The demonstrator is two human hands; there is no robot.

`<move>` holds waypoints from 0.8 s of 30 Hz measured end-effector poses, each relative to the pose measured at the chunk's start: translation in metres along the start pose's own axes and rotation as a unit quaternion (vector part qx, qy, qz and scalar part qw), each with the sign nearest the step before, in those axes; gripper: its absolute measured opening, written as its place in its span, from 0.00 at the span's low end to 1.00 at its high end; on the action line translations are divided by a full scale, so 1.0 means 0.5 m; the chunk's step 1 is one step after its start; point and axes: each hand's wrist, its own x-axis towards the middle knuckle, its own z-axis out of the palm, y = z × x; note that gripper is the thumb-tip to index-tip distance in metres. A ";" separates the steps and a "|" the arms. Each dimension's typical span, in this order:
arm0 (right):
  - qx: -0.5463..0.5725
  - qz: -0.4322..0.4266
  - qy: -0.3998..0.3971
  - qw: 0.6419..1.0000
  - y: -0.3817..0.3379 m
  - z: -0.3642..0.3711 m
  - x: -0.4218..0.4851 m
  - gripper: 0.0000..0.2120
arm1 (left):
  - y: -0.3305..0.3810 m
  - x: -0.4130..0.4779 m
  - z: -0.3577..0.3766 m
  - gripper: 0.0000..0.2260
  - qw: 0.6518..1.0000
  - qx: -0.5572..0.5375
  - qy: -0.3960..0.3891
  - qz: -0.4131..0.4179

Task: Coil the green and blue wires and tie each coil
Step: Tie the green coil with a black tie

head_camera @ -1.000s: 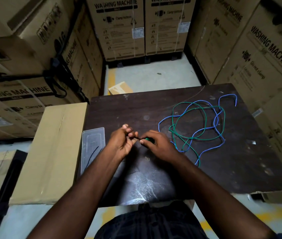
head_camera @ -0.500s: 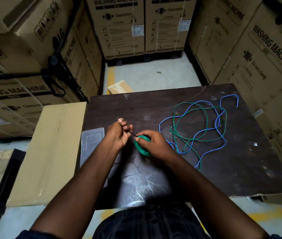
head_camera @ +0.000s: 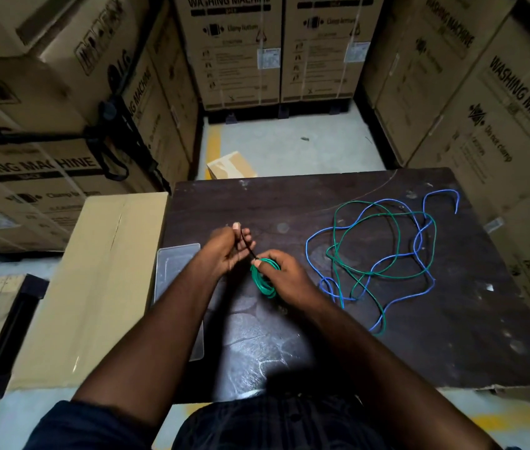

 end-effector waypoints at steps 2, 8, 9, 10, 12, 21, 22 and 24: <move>-0.004 0.012 0.013 1.000 0.010 0.008 0.019 0.03 | 0.012 0.004 -0.003 0.10 0.998 0.051 0.004 0.034; -0.026 0.100 0.081 0.991 0.056 0.012 0.082 0.07 | -0.020 0.022 -0.047 0.05 0.979 0.166 0.018 0.113; -0.023 0.109 0.081 0.991 0.058 0.010 0.090 0.06 | -0.037 0.025 -0.061 0.05 0.977 0.185 0.013 0.110; -0.015 0.116 0.079 0.990 0.061 0.010 0.097 0.07 | -0.057 0.028 -0.075 0.05 0.973 0.209 -0.001 0.102; 0.012 0.133 0.079 0.988 0.066 0.010 0.111 0.07 | -0.095 0.029 -0.098 0.06 0.963 0.251 -0.056 0.077; 0.075 0.201 0.053 0.975 0.099 0.042 0.178 0.13 | -0.118 0.073 -0.117 0.03 0.981 0.182 -0.017 0.066; 0.067 0.211 0.053 0.974 0.102 0.043 0.183 0.13 | -0.114 0.081 -0.117 0.03 0.982 0.178 0.001 0.070; 0.050 0.238 0.054 0.968 0.108 0.045 0.198 0.13 | -0.106 0.103 -0.117 0.04 0.980 0.176 0.041 0.081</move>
